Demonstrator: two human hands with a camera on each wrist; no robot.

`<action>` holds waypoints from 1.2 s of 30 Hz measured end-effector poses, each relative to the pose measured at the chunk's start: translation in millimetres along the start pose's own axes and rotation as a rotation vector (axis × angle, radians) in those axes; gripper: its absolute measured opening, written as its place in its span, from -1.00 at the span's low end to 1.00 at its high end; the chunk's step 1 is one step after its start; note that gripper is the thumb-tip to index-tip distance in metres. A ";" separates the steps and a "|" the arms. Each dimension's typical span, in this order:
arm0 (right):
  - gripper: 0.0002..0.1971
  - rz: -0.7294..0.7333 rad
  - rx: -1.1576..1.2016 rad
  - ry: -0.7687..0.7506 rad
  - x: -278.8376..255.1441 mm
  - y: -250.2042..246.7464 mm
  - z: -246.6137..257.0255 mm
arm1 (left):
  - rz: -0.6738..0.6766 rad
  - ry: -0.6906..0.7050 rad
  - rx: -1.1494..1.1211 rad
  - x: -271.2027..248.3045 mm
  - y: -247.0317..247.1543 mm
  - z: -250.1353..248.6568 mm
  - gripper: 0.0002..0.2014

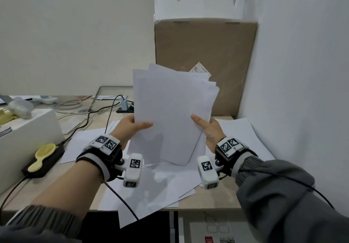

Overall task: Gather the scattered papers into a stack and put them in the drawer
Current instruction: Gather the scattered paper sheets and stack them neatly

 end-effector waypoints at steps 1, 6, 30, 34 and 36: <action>-0.45 0.001 0.004 -0.027 0.4 3.6 5.0 | -0.001 0.024 -0.001 2.2 0.2 -6.1 -0.49; -0.32 -0.019 -0.020 -0.061 3.7 2.6 -1.3 | 0.018 -0.021 -0.012 -3.2 -3.0 12.8 -0.31; -0.63 0.133 -0.399 0.090 -1.1 16.0 -66.2 | -0.131 -0.206 0.029 -18.2 -5.4 76.8 -0.62; -0.67 0.165 -0.486 0.136 -2.2 9.5 -64.7 | -0.242 -0.159 0.021 -12.9 -4.6 67.8 -0.63; -0.73 0.152 -0.600 0.132 -4.6 -0.9 -62.5 | -0.265 -0.159 -0.053 -11.9 -1.5 67.6 -0.59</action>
Point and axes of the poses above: each hand's wrist, its own x-axis towards the middle knuckle, its own y-axis out of the palm, z = x × y, the point moved 10 cm from there along x, towards the middle knuckle, and after that the axes turned 4 degrees about y, right-handed, at the moved point
